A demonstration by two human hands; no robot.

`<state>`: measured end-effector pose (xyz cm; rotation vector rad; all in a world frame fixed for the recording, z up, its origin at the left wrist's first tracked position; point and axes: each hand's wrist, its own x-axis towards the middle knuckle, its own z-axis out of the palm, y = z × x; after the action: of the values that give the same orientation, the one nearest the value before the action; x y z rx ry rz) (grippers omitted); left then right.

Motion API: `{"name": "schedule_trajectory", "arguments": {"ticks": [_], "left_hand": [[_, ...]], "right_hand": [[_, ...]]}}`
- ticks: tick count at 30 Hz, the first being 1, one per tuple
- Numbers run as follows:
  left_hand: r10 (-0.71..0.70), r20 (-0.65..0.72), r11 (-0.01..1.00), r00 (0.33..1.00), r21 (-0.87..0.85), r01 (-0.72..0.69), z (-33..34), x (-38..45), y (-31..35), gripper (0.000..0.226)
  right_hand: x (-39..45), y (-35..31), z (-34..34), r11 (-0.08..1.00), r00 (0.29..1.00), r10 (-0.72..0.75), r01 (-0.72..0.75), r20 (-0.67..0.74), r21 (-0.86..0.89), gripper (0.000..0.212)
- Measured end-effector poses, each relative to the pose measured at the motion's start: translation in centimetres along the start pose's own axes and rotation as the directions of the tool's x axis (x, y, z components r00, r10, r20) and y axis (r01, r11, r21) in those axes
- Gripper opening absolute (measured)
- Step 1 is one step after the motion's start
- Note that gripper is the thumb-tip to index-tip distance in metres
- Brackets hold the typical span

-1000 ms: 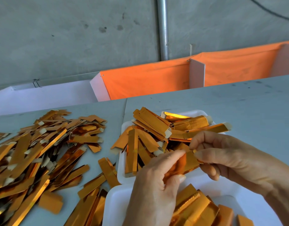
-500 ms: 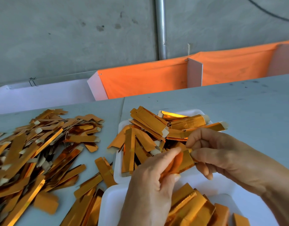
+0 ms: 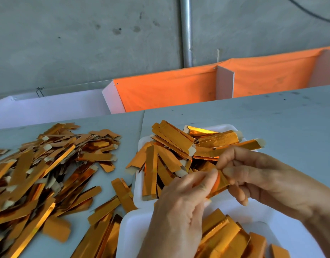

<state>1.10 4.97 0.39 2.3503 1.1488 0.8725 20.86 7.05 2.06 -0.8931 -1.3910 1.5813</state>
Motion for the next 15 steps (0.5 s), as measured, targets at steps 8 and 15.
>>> {"name": "schedule_trajectory", "arguments": {"ticks": [8, 15], "left_hand": [[0.008, -0.073, 0.949, 0.997, -0.313, -0.03, 0.16, 0.19, -0.11, 0.056], [-0.003, 0.022, 0.912, 1.0, -0.41, 0.012, 0.13, -0.03, 0.02, 0.058]], "right_hand": [[0.31, 0.3, 0.19, 0.982, 1.0, -0.01, 0.005, 0.027, 0.19, 0.014], [0.27, 0.65, -0.5, 0.956, 0.988, 0.068, -0.104, 0.138, 0.274, 0.033]]}}
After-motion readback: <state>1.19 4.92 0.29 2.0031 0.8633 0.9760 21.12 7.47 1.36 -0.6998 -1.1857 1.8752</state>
